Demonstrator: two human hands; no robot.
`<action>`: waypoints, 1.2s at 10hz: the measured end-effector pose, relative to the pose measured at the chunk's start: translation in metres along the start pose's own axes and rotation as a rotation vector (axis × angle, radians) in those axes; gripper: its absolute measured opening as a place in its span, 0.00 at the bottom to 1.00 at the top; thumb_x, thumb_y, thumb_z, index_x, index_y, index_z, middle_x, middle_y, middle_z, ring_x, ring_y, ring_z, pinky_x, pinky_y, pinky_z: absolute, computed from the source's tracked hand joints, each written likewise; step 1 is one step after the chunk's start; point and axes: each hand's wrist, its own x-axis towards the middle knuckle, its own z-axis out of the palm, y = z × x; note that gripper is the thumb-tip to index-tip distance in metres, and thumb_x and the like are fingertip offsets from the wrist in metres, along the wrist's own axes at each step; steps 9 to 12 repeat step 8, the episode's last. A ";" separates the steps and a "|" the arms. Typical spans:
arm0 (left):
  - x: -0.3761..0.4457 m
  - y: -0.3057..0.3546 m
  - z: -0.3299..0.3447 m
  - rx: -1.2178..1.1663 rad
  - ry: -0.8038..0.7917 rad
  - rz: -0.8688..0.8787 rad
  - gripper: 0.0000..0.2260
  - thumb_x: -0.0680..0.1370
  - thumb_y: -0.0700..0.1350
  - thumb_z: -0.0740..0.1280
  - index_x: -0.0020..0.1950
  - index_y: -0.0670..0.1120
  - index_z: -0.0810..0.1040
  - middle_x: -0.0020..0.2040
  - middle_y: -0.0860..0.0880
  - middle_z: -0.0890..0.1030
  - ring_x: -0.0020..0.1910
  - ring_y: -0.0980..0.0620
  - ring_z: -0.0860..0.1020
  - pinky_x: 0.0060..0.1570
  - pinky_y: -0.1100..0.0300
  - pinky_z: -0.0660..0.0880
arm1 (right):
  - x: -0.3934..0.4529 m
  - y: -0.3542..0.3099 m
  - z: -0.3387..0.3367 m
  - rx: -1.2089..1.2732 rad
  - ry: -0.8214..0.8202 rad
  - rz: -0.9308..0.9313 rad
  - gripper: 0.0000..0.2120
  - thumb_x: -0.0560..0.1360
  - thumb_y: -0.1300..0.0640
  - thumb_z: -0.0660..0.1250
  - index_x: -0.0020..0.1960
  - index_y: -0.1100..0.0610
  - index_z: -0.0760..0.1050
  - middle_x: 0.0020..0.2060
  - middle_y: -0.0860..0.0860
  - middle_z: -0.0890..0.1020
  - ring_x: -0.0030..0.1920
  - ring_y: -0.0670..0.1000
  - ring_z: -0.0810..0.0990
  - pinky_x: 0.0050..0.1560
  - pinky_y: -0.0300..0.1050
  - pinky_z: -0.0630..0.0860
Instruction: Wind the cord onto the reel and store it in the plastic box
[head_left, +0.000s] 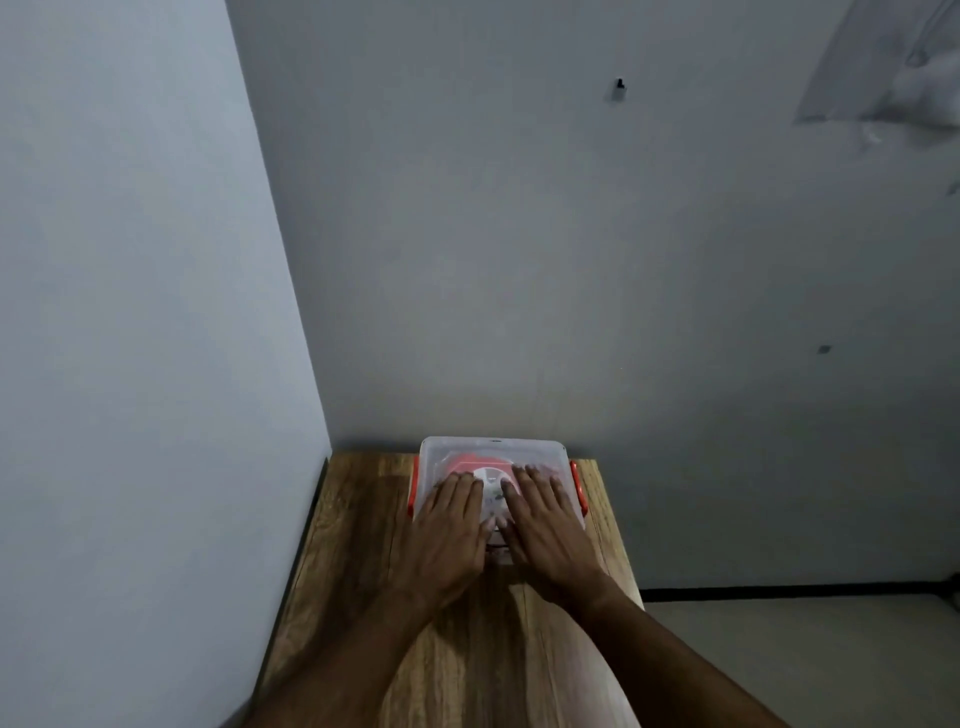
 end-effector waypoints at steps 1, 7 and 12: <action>0.000 0.000 -0.004 -0.016 -0.052 -0.068 0.35 0.87 0.57 0.41 0.67 0.41 0.83 0.64 0.41 0.84 0.61 0.43 0.85 0.64 0.49 0.75 | -0.006 0.003 0.002 -0.018 -0.121 0.046 0.39 0.78 0.32 0.26 0.82 0.53 0.39 0.81 0.52 0.40 0.81 0.54 0.35 0.80 0.57 0.39; 0.016 0.001 -0.006 0.047 0.005 -0.062 0.37 0.86 0.57 0.38 0.67 0.40 0.83 0.64 0.40 0.84 0.62 0.41 0.84 0.65 0.47 0.71 | 0.002 0.003 -0.019 -0.019 -0.123 0.073 0.42 0.77 0.31 0.26 0.82 0.56 0.41 0.81 0.55 0.41 0.81 0.57 0.37 0.79 0.56 0.36; 0.024 0.010 -0.015 0.093 0.074 -0.048 0.37 0.86 0.56 0.38 0.68 0.39 0.81 0.66 0.39 0.83 0.65 0.40 0.83 0.67 0.45 0.71 | -0.001 0.007 -0.025 -0.088 -0.111 0.079 0.39 0.81 0.35 0.31 0.82 0.58 0.48 0.81 0.57 0.47 0.81 0.60 0.45 0.80 0.61 0.45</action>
